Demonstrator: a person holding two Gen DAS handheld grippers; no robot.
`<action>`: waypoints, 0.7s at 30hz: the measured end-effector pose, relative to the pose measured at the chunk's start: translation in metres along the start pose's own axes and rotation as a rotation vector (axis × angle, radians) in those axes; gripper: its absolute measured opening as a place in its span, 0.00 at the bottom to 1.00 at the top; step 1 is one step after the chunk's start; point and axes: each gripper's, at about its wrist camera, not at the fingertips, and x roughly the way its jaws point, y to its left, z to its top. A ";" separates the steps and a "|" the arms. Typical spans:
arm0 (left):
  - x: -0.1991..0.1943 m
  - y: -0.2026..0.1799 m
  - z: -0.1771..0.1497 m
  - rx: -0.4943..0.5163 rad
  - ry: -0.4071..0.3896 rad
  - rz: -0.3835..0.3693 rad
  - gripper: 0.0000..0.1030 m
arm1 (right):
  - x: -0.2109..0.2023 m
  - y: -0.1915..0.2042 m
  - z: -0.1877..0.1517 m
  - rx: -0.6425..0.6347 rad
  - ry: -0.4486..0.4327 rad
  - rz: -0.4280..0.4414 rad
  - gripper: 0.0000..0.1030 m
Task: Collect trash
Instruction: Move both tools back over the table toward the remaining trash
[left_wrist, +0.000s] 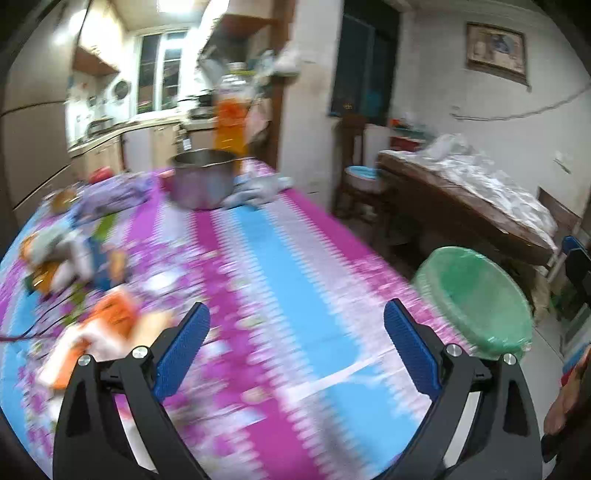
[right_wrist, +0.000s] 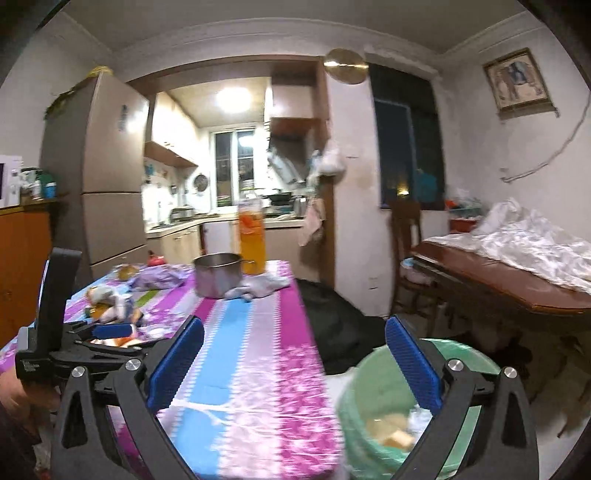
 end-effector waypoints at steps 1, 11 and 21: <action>-0.006 0.011 -0.003 -0.006 -0.004 0.029 0.89 | 0.003 0.010 -0.002 0.003 0.014 0.029 0.95; -0.064 0.128 -0.034 0.184 -0.006 0.117 0.76 | 0.020 0.078 -0.024 -0.049 0.147 0.249 0.95; -0.019 0.158 -0.047 0.412 0.153 -0.049 0.52 | 0.028 0.108 -0.032 -0.075 0.185 0.298 0.95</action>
